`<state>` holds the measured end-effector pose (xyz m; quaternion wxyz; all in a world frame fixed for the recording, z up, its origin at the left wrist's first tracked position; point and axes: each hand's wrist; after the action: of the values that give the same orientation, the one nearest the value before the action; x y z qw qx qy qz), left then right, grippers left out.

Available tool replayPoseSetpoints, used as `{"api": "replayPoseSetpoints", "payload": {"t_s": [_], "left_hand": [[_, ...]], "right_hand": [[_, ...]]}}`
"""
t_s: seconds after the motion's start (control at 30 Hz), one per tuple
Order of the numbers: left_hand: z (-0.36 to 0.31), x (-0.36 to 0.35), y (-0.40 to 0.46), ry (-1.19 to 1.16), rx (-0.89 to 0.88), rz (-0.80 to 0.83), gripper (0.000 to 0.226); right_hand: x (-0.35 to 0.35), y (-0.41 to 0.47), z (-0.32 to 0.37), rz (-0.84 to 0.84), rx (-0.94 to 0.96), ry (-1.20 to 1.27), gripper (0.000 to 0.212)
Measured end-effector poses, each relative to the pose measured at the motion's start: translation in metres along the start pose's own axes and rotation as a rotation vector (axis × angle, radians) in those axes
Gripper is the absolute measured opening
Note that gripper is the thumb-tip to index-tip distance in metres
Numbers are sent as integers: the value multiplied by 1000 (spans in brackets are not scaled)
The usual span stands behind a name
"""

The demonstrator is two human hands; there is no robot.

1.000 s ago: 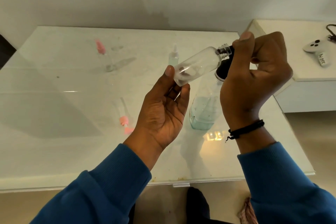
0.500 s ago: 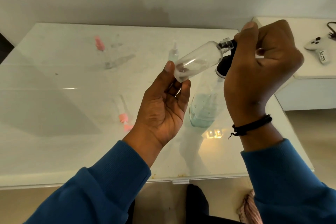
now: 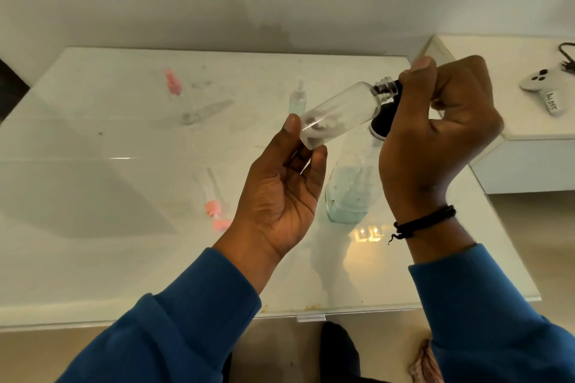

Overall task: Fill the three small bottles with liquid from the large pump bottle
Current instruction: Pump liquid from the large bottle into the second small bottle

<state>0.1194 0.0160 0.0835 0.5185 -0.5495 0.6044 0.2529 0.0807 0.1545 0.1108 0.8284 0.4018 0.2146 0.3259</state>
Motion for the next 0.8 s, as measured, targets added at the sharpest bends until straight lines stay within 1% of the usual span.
{"api": "replayPoseSetpoints", "payload": {"t_s": [0.07, 0.17, 0.4, 0.47, 0.6, 0.7, 0.8], "left_hand": [[0, -1, 1, 11, -9, -7, 75], [0, -2, 0, 20, -13, -25, 70], [0, -3, -1, 25, -18, -31, 72], [0, -2, -1, 18, -15, -33, 69], [0, -3, -1, 15, -9, -28, 70], [-1, -3, -1, 31, -16, -26, 65], [0, -3, -1, 25, -14, -35, 66]], "right_hand": [[-1, 4, 1, -13, 17, -6, 38], [-3, 1, 3, -11, 24, -5, 37], [-2, 5, 1, -24, 20, -7, 37], [-4, 2, 2, -17, 20, -8, 37], [-1, 0, -2, -5, 13, 1, 38], [-2, 6, 0, -13, 21, 0, 39], [-3, 1, 2, -4, 21, 9, 38]]}}
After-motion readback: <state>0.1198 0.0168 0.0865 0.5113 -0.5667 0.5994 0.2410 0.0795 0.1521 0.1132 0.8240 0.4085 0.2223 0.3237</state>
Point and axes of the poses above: each hand's wrist, its own y-axis towards the middle knuckle, its own x-axis out of the back of the hand, z = x × y, and after that the axes turned 4 degrees about y, right-handed
